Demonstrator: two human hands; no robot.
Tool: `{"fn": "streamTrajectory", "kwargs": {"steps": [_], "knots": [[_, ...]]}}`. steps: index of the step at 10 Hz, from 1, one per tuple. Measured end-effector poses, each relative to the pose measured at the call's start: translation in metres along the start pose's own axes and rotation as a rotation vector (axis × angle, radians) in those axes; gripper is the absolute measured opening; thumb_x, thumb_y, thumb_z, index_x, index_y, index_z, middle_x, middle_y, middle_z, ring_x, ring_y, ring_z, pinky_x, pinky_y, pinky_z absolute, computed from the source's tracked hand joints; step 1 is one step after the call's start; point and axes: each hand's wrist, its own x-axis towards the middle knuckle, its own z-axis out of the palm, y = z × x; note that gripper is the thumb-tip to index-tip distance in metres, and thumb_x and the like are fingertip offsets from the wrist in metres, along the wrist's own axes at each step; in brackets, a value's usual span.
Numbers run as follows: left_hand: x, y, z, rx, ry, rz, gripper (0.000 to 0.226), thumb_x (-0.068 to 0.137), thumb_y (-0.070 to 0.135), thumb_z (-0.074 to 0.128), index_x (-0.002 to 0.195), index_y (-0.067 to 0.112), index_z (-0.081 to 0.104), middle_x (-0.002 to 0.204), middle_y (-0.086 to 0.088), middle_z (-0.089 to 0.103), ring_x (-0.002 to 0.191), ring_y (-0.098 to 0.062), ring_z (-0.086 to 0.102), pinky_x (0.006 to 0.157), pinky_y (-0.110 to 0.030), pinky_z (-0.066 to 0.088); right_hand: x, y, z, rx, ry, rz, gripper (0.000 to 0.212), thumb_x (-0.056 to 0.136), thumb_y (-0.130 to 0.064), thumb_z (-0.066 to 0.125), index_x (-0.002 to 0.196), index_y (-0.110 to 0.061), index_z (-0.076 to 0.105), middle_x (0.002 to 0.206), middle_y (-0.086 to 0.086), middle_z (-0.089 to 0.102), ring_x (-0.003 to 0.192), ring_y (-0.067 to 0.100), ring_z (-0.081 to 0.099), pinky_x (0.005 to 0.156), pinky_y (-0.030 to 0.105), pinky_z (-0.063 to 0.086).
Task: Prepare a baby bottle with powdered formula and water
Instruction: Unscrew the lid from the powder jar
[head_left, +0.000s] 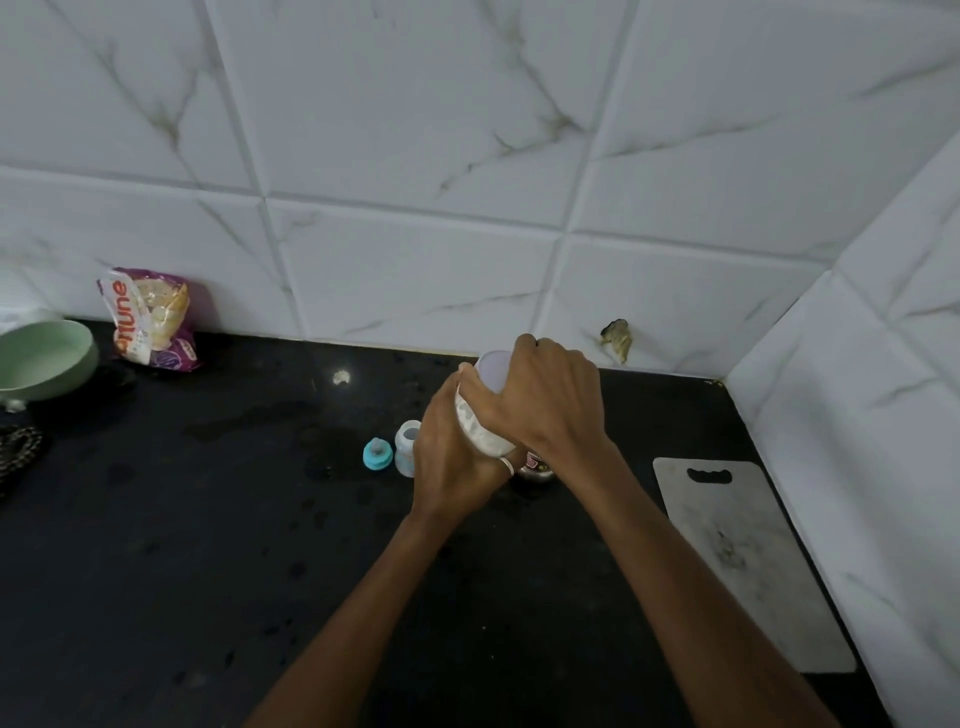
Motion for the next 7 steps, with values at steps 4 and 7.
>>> {"fn": "streamTrajectory", "kwargs": {"steps": [4, 7], "knots": [[0.009, 0.037, -0.019, -0.072, -0.088, -0.573, 0.079, 0.055, -0.022, 0.076, 0.123, 0.016, 0.06, 0.112, -0.004, 0.068, 0.105, -0.019, 0.065, 0.098, -0.033, 0.05, 0.005, 0.01, -0.006, 0.09, 0.169, -0.409, 0.057, 0.082, -0.068, 0.05, 0.071, -0.012, 0.051, 0.059, -0.004, 0.048, 0.047, 0.021, 0.045, 0.051, 0.027, 0.028], [0.022, 0.027, -0.04, 0.09, -0.233, -0.077, 0.091, 0.058, 0.022, 0.097, 0.138, 0.028, 0.054, 0.116, 0.01, 0.068, 0.105, -0.008, 0.065, 0.093, -0.021, 0.049, 0.016, 0.022, -0.039, 0.081, -0.288, -0.558, 0.082, 0.088, -0.08, 0.041, 0.152, -0.029, 0.041, 0.149, -0.008, 0.053, 0.124, 0.018, 0.06, 0.087, 0.038, 0.05]]}}
